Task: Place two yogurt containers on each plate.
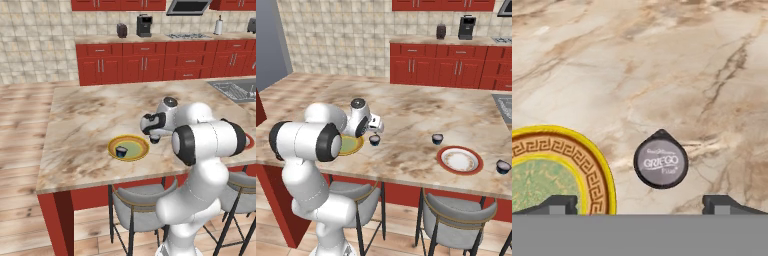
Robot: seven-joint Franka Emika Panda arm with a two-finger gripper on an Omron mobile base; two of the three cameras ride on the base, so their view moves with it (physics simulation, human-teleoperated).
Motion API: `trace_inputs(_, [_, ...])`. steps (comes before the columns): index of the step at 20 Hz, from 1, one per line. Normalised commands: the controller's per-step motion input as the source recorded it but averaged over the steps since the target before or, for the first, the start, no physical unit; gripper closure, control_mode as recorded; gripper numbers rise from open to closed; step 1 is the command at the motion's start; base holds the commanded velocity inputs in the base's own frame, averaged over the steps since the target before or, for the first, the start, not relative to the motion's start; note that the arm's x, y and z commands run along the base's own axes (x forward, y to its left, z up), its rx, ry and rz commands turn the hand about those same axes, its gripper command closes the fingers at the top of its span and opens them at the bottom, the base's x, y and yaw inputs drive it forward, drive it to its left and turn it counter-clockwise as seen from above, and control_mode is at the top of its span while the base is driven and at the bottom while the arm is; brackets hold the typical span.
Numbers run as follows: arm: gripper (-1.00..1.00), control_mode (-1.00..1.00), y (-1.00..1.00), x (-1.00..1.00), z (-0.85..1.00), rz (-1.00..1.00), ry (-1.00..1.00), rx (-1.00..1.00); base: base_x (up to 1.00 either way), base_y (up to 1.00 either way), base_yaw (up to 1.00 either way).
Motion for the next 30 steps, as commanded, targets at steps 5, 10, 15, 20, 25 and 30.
trace_inputs(5, [-1.0, -1.0, -0.15, 0.01, -0.47, 0.0, 0.0, -0.07, 0.0, 0.0, 0.0])
trace_inputs(10, [-1.0, -1.0, -0.07, 0.03, -0.42, 0.0, 0.0, -0.08, 0.0, 0.0, 0.0])
trace_inputs(15, [-1.0, -1.0, -0.08, 0.17, -0.02, 0.0, 0.0, 0.0, 0.0, 0.0, 0.0])
trace_inputs(20, [-1.0, -1.0, 0.0, 0.26, 0.0, 0.0, 0.0, 0.0, 0.0, 0.0, 0.0])
trace_inputs(25, [-1.0, -1.0, 0.0, 0.17, -0.09, 0.0, 0.0, 0.0, 0.0, 0.0, 0.0])
trace_inputs(30, [-1.0, -1.0, 0.0, 0.05, -0.11, 0.0, 0.0, 0.0, 0.0, 0.0, 0.0])
